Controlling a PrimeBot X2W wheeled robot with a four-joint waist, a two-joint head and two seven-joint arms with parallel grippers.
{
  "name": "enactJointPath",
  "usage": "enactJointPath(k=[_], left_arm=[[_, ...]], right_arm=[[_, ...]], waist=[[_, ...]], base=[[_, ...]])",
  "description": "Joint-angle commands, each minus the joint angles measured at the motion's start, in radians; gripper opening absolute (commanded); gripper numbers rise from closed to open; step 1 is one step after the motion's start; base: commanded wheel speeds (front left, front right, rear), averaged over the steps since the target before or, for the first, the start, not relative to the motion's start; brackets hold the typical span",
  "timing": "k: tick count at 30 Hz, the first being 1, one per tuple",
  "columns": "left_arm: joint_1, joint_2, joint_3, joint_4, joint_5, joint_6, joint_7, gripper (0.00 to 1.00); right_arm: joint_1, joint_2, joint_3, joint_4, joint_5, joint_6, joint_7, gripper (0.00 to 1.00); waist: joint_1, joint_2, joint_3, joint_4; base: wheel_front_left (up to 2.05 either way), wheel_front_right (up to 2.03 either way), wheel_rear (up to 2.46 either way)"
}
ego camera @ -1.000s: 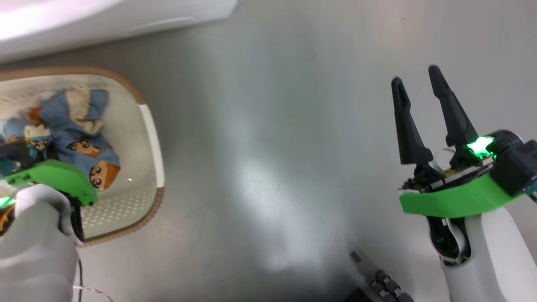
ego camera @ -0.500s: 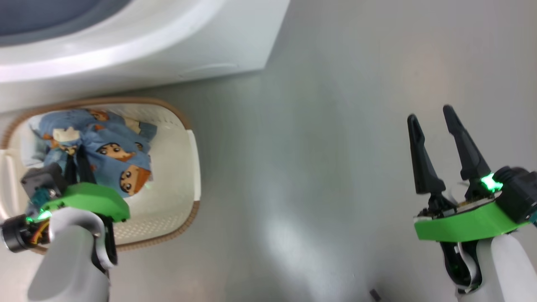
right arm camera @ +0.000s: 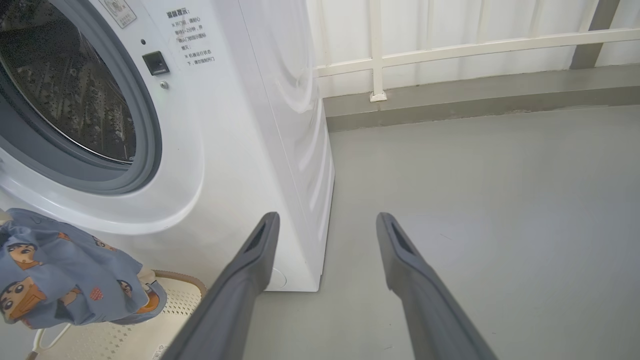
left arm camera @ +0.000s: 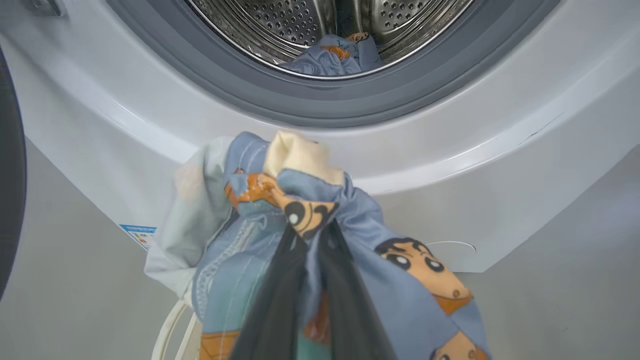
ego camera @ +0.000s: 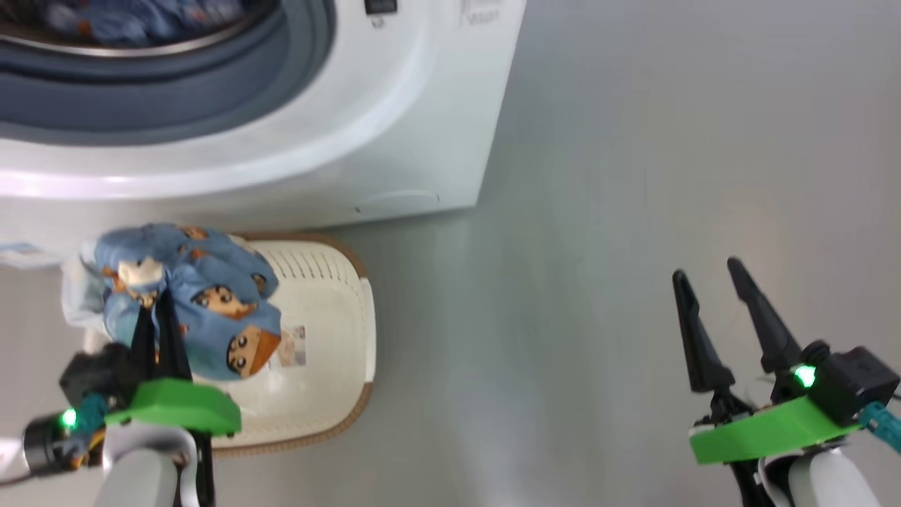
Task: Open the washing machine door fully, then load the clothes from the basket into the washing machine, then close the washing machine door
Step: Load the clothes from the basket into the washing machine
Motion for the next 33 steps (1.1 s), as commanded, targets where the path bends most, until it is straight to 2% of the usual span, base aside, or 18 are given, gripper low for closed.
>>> enactJointPath(k=[1,18,33], left_arm=[[0.031,0.028,0.038,-0.037,0.008,-0.005,-0.012,0.00],[0.263,0.066,-0.017,-0.235,0.041,-0.027,0.023,0.00],[0.345,0.078,-0.049,-0.331,0.037,-0.022,0.064,0.00]], right_arm=[[0.024,0.001,0.019,-0.015,-0.011,0.006,-0.005,1.00],[0.136,0.027,0.021,0.024,-0.041,0.006,0.017,1.00],[0.206,0.051,-0.003,-0.020,-0.066,0.006,0.059,1.00]], waist=[[0.0001,0.0000,-0.084,0.021],[0.0001,0.0000,-0.310,0.042],[0.0001,0.0000,-0.389,0.051]], base=[[0.00,0.00,0.00],[0.00,0.00,0.00],[0.00,0.00,0.00]])
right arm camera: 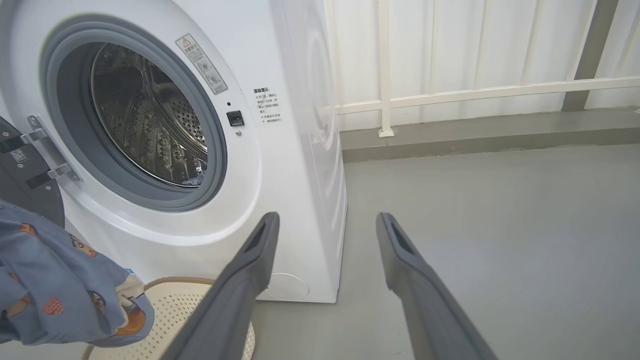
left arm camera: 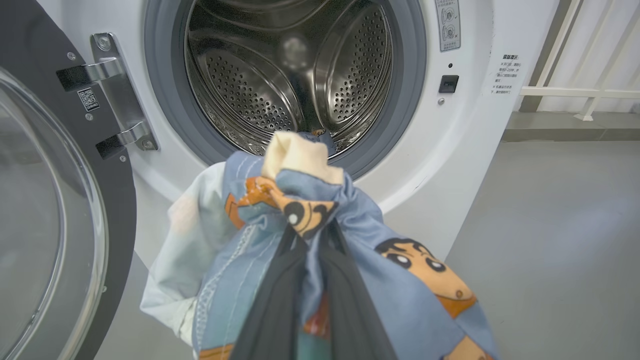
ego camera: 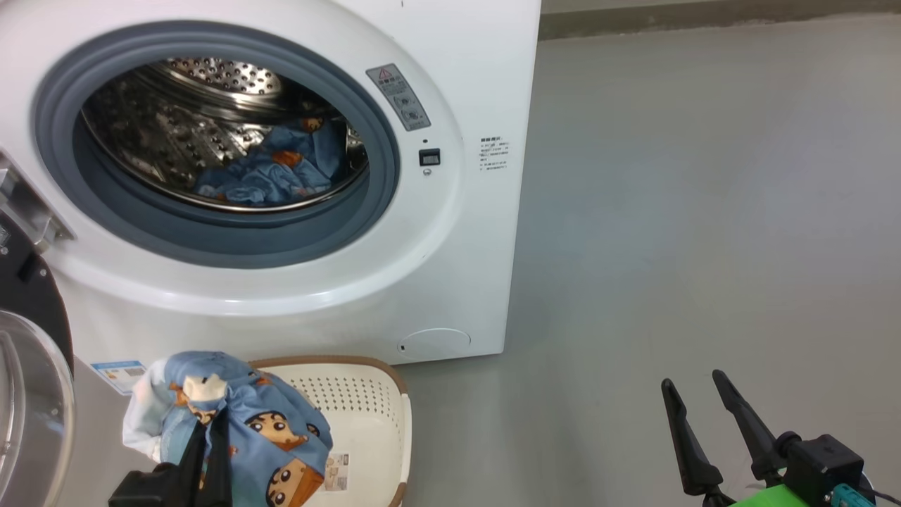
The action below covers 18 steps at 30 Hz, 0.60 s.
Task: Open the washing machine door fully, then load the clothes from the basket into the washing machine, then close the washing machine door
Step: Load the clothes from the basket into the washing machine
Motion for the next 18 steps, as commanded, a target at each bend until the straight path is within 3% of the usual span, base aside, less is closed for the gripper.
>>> enactJointPath(k=[1,18], left_arm=[[-0.013,0.020,0.034,-0.042,0.004,-0.002,0.000,0.00],[0.002,0.031,0.025,-0.050,-0.014,-0.001,0.006,0.00]], right_arm=[[-0.003,-0.005,0.022,-0.033,-0.012,0.006,0.006,1.00],[0.022,0.009,0.023,-0.050,-0.020,0.006,0.020,1.00]], waist=[[0.0001,0.0000,-0.015,0.001],[0.0001,0.0000,-0.053,-0.008]], base=[[0.00,0.00,0.00],[0.00,0.00,0.00]])
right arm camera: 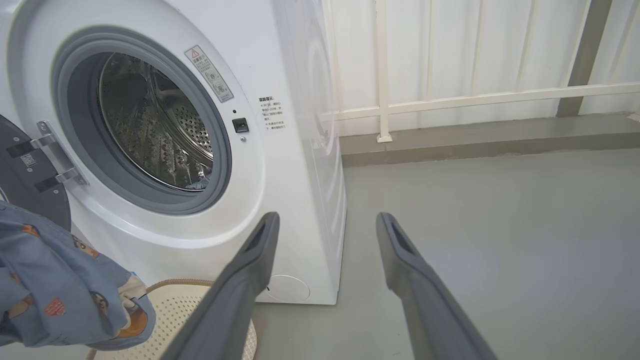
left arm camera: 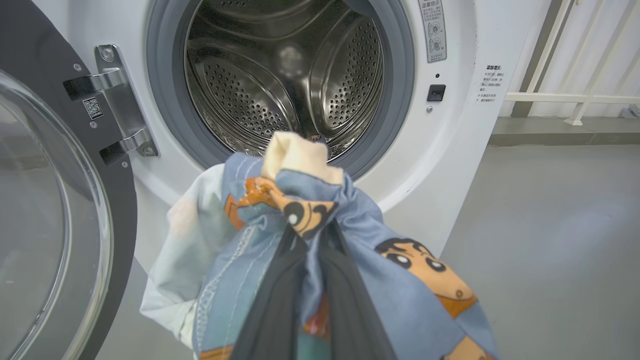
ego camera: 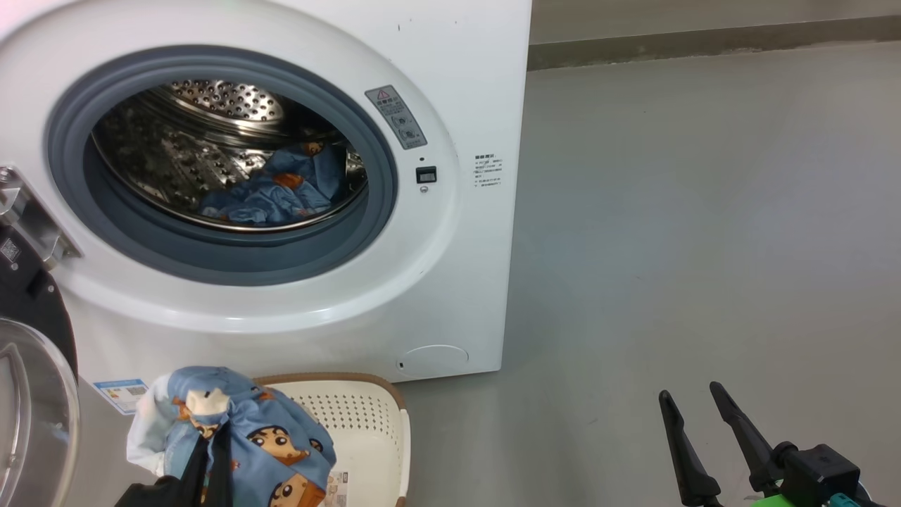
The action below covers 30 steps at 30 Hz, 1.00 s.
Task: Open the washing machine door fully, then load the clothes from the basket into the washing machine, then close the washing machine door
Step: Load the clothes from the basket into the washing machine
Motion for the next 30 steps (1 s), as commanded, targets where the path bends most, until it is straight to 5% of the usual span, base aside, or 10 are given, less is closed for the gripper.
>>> enactJointPath(k=[1,30], left_arm=[[-0.033,0.023,0.032,-0.031,-0.003,-0.001,-0.002,0.00],[-0.239,-0.005,0.042,0.169,-0.053,-0.029,-0.029,0.00]], right_arm=[[-0.014,-0.002,0.023,-0.030,-0.013,0.006,-0.001,1.00],[-0.059,-0.015,0.044,-0.046,0.002,0.006,-0.009,1.00]], waist=[[0.0000,0.0000,-0.001,0.001],[0.0000,0.0000,0.119,-0.014]], base=[[0.00,0.00,0.00],[0.00,0.00,0.00]])
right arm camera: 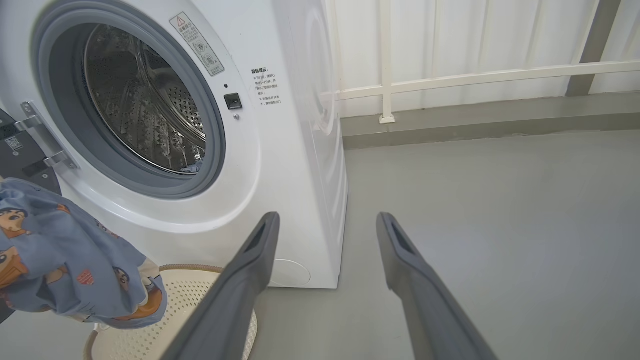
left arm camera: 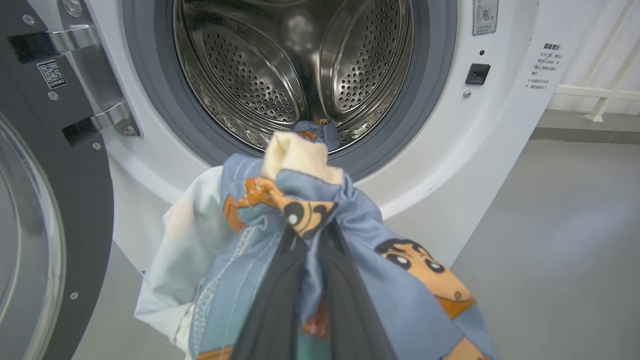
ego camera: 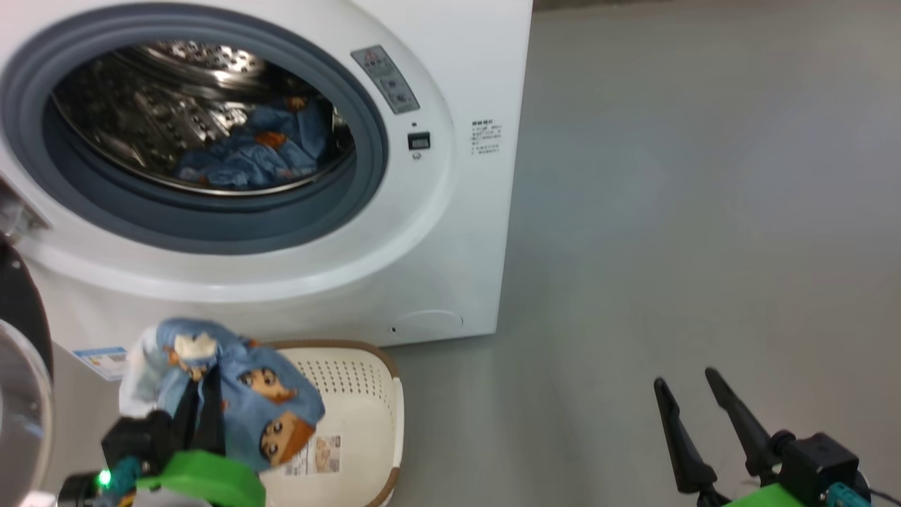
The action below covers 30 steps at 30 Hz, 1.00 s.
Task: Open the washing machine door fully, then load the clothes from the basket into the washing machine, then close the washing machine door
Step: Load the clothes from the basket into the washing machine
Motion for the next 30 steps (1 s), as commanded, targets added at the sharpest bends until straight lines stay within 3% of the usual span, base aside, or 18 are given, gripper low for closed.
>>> enactJointPath(k=[1,16,30], left_arm=[[-0.064,0.015,0.040,-0.008,-0.005,-0.007,-0.016,0.00],[-0.478,0.031,0.093,0.195,-0.045,-0.047,-0.006,0.00],[-0.892,0.112,0.104,0.360,-0.081,-0.101,0.204,0.00]], right_arm=[[-0.048,-0.013,0.030,-0.033,0.003,0.006,-0.011,1.00],[-0.179,-0.050,0.064,-0.042,0.037,0.006,-0.049,1.00],[-0.290,-0.077,0.122,-0.017,0.070,0.006,-0.076,1.00]], waist=[[0.0000,0.0000,0.040,-0.008],[0.0000,0.0000,0.287,-0.043],[0.0000,0.0000,0.470,-0.071]], base=[[0.00,0.00,0.00],[0.00,0.00,0.00],[0.00,0.00,0.00]])
